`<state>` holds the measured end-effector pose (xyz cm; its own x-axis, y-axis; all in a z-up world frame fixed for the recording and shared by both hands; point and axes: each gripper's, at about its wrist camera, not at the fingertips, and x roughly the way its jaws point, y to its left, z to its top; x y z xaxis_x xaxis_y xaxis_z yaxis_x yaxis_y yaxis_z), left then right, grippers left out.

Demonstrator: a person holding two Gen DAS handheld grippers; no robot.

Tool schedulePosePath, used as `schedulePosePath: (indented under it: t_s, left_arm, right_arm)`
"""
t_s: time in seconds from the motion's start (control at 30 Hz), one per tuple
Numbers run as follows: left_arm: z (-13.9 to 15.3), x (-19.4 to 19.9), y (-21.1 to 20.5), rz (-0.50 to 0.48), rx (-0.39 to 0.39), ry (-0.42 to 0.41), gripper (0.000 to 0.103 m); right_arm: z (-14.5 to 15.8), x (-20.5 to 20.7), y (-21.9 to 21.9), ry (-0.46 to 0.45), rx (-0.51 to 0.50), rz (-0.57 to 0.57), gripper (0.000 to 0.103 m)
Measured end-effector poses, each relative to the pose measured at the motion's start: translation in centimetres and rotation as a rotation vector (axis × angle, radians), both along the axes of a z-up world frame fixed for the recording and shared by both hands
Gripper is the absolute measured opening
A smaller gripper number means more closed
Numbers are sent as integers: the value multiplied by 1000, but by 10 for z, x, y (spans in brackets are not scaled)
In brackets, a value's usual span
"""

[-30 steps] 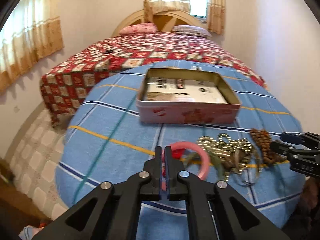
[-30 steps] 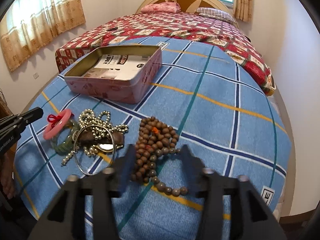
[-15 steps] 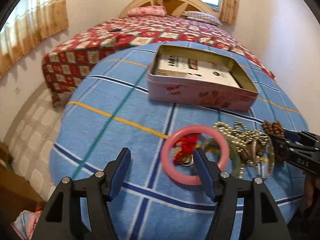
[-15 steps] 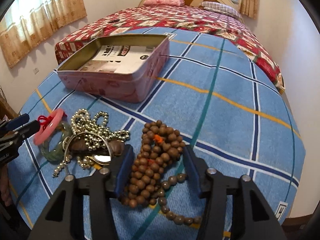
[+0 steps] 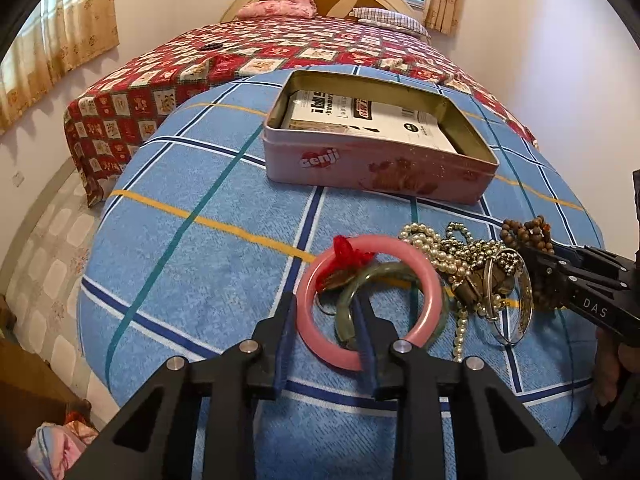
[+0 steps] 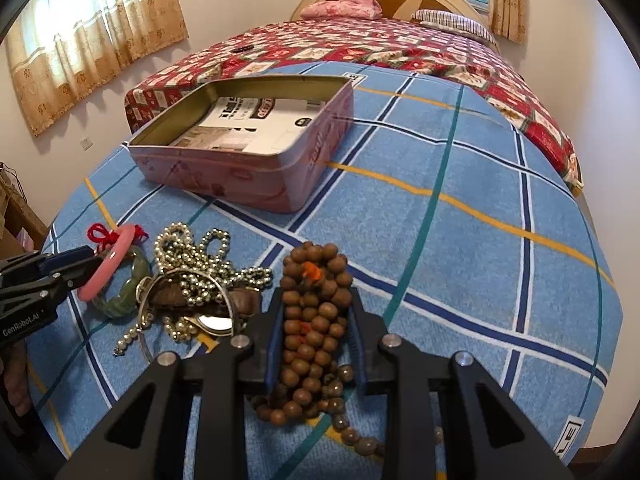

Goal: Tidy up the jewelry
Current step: 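Close the left tool on the pink bangle while the right tool grasps the brown mala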

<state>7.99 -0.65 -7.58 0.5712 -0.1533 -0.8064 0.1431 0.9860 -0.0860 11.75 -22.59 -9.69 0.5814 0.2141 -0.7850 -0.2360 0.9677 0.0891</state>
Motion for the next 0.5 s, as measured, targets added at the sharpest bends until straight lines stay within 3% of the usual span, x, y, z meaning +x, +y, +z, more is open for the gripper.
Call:
schedulePosePath:
  t_s: [0.3, 0.5]
  left_arm:
    - [1, -1, 6, 30, -7, 17, 30]
    - [14, -6, 4, 41, 21, -45, 30]
  right_arm:
    - [1, -2, -1, -10, 1, -3, 30]
    - [1, -3, -3, -14, 3, -8, 30]
